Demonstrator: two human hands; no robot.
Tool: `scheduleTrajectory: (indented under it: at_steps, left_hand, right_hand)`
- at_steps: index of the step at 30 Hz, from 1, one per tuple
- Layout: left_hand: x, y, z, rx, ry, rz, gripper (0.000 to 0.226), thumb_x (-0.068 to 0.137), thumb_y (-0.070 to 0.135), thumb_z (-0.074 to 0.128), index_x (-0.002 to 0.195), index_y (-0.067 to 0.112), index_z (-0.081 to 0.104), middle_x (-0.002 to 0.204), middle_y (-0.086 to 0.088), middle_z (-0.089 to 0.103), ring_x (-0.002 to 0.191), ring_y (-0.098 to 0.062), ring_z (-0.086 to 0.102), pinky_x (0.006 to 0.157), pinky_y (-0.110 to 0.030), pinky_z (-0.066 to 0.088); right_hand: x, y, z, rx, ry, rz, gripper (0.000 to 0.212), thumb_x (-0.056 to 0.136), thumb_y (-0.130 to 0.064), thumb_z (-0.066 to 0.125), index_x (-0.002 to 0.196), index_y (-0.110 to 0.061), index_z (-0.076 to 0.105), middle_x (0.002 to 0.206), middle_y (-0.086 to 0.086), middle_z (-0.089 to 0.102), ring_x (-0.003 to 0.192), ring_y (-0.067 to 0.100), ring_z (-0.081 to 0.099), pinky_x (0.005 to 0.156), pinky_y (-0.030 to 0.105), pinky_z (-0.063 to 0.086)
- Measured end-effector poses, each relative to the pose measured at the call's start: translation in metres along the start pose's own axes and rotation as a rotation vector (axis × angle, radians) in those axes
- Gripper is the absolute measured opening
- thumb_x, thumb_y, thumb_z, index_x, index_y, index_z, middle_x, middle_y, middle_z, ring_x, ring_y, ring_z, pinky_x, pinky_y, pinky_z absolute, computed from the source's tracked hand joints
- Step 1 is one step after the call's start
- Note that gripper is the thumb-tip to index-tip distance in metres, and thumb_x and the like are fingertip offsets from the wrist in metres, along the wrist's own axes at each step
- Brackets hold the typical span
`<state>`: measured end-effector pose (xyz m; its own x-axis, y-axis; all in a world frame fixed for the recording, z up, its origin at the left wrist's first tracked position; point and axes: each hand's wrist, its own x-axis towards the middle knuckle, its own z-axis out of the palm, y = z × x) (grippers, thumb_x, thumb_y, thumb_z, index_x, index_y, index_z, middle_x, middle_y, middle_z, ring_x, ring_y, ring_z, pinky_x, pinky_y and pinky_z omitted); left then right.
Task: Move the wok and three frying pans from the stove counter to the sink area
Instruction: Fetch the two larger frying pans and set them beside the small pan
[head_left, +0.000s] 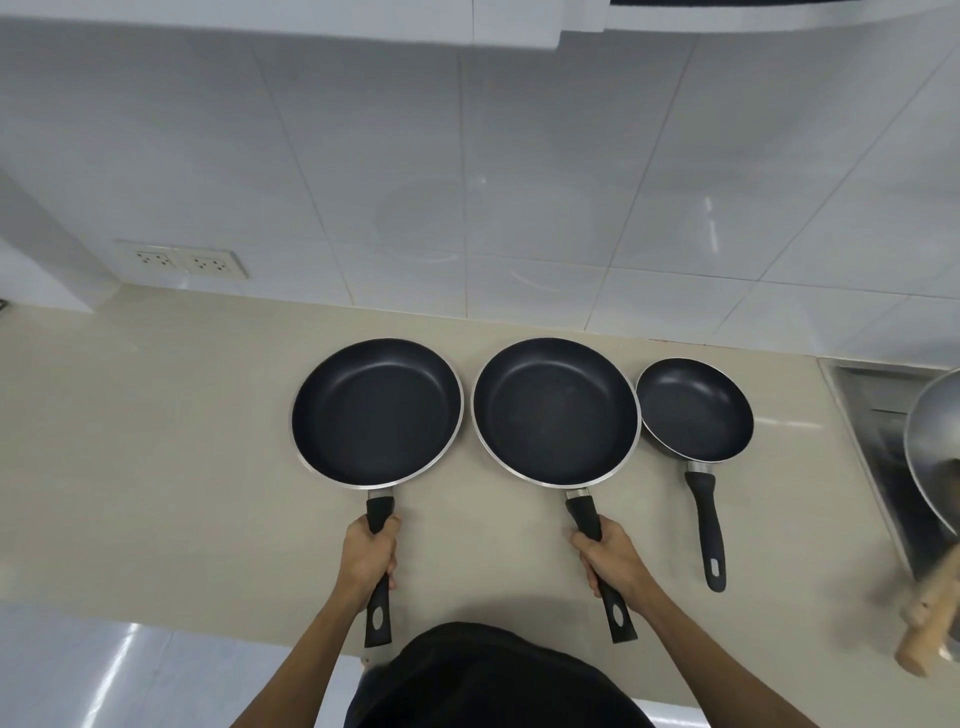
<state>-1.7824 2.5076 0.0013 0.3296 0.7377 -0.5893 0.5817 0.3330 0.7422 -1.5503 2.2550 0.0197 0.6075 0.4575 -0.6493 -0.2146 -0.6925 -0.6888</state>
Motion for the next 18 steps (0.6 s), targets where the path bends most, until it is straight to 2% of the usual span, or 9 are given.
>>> scheduleTrajectory:
  at_steps: [6,12,18]
  left_hand:
    - [0.001,0.000,0.006,-0.011,0.004,0.013,0.029,0.101,0.027,0.059,0.086,0.003,0.053,0.047,-0.007,0.049,0.034,-0.019,0.045,0.035,-0.030,0.046]
    - [0.004,0.004,0.002,0.012,-0.003,0.004,0.031,0.100,0.028,0.060,0.084,0.002,0.054,0.045,-0.004,0.052,0.033,-0.019,0.048,0.036,-0.031,0.048]
    - [0.000,0.012,-0.003,0.037,0.009,-0.019,0.028,0.097,0.026,0.065,0.092,0.000,0.058,0.065,-0.014,0.059,0.038,-0.019,0.052,0.037,-0.030,0.049]
  right_hand:
    - [0.000,-0.002,-0.001,-0.026,-0.004,0.011,0.011,0.099,-0.012,0.057,0.099,-0.003,0.052,0.051,0.003,0.053,0.034,0.017,0.049,0.039,0.031,0.048]
    - [0.000,-0.003,-0.004,-0.041,-0.025,0.035,0.020,0.099,-0.020,0.062,0.105,-0.005,0.051,0.059,0.007,0.057,0.037,0.018,0.055,0.042,0.032,0.051]
    - [-0.002,-0.010,-0.013,-0.081,-0.079,0.024,0.031,0.095,-0.031,0.072,0.107,-0.011,0.051,0.070,0.014,0.064,0.044,0.021,0.065,0.046,0.032,0.056]
